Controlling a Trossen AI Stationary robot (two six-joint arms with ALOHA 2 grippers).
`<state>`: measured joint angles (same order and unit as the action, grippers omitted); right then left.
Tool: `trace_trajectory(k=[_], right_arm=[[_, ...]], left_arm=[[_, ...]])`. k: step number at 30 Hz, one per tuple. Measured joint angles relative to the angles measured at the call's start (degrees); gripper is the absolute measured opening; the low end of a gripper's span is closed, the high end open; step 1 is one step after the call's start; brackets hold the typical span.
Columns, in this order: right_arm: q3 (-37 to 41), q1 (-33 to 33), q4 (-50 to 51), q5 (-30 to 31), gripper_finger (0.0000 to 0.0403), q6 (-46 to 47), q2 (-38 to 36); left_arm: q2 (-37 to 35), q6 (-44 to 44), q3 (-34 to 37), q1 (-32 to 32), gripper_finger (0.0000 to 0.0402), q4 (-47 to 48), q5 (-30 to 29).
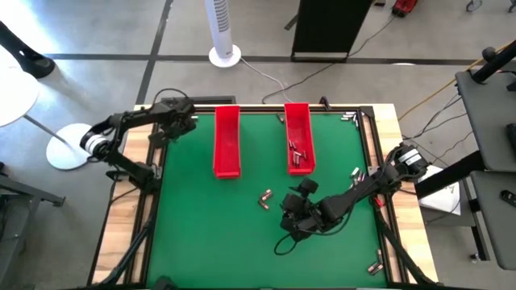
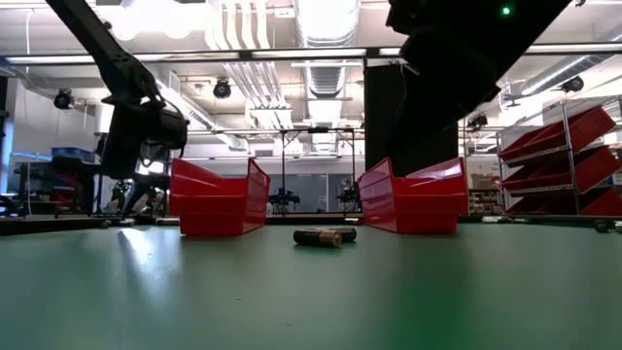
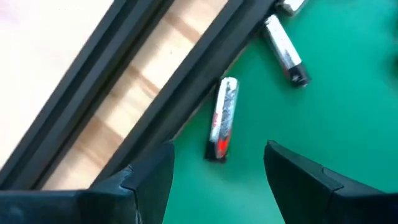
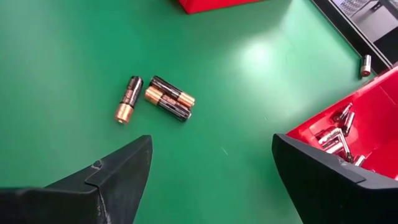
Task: Sort batteries
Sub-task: Put the silver battery into the right red bin
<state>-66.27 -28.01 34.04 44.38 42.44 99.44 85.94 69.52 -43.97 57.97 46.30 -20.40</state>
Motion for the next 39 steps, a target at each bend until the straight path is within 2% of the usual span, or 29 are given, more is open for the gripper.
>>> trace_trajectory(k=[6, 13, 16, 22, 25, 33, 39], right_arm=[[0.8, 0.5, 0.0, 0.2, 0.0327, 0.0, 0.0], [1.7, 0.9, 0.0, 0.2, 0.0313, -0.5, 0.0], [1.9, 1.0, 0.0, 0.6, 0.0306, -1.2, 0.0], [1.9, 1.2, 0.0, 0.7, 0.0295, -2.4, 0.0], [1.9, 1.2, -0.1, 0.7, 0.0290, -2.5, 0.0], [1.9, 1.2, 0.0, 0.7, 0.0288, -2.6, 0.0], [1.9, 1.2, 0.0, 0.7, 0.0298, -2.6, 0.0]], left_arm=[[2.8, 0.0, 0.8, 0.4, 0.0227, -5.2, -1.5], [4.7, 0.4, 1.5, 0.5, 0.0222, -7.1, -4.1], [4.5, 0.4, 1.6, 0.7, 0.0202, -8.0, -4.1], [4.8, 0.5, 2.1, 0.6, 0.0130, -10.1, -3.5], [4.6, 1.9, 2.4, 0.1, 0.0107, -10.6, -3.6], [4.7, 1.5, 2.8, -0.9, 0.0080, -10.8, -3.8], [4.7, 0.6, 2.9, -1.2, 0.0076, -10.7, -3.9]])
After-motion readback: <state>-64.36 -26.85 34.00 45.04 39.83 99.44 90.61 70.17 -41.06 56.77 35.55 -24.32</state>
